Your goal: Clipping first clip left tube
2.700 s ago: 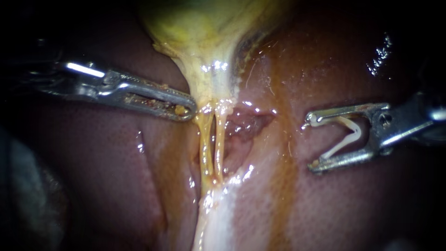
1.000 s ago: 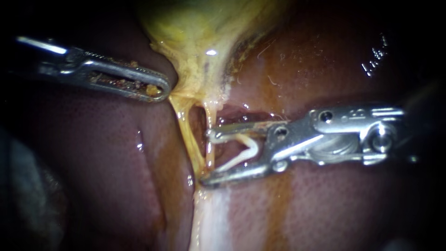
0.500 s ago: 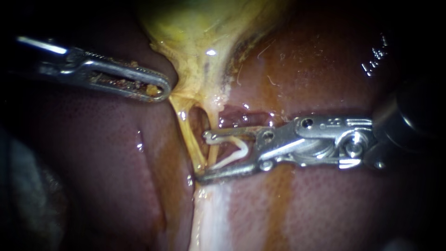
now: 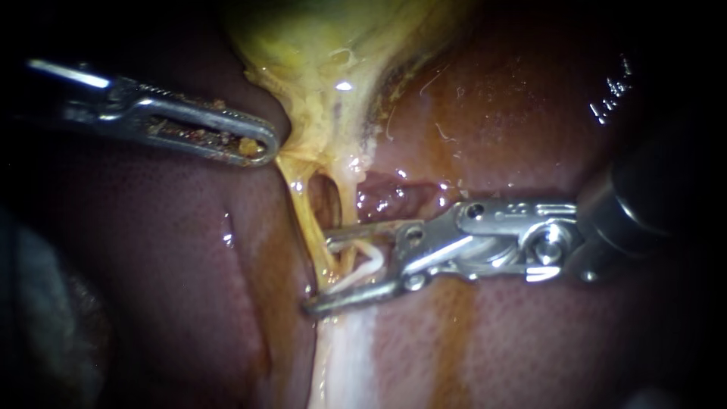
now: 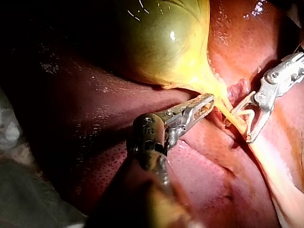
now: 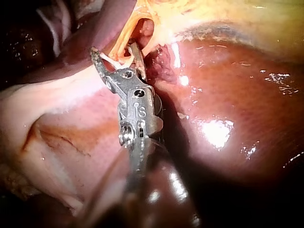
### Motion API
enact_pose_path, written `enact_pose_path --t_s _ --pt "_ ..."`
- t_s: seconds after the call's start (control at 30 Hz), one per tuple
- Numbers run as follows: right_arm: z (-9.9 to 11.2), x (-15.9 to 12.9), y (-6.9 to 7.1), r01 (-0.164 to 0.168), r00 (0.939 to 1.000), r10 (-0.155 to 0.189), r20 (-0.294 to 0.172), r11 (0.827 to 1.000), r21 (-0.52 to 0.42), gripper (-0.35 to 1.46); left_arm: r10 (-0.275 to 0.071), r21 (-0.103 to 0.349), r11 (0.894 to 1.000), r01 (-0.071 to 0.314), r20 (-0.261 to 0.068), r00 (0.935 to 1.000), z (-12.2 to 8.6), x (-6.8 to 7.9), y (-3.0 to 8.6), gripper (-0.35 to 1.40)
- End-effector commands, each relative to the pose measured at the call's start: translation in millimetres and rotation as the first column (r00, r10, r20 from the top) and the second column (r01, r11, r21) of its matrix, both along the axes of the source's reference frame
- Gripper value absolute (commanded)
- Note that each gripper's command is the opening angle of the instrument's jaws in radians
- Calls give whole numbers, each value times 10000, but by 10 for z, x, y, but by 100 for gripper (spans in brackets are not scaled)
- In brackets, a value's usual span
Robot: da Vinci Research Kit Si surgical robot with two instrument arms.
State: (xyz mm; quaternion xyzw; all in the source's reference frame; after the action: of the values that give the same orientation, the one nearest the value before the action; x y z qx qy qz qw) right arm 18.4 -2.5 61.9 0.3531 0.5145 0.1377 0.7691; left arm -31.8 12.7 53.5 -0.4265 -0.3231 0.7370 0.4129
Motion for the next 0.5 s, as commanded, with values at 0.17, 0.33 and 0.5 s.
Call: enact_pose_path --t_s 0.17,0.33,0.5 --pt "1 14 -6 1 9999 -1 -120 10000 42 49 -9 -3 10000 9 -3 10000 0 -1 0 -35" --pt "-5 19 -9 -12 9996 14 -268 10000 88 49 -9 -3 10000 9 -3 10000 0 -1 0 -35" --pt "-21 20 -13 99 9986 -90 -515 9998 186 49 -6 -4 10000 6 -2 10000 0 -1 0 -35"
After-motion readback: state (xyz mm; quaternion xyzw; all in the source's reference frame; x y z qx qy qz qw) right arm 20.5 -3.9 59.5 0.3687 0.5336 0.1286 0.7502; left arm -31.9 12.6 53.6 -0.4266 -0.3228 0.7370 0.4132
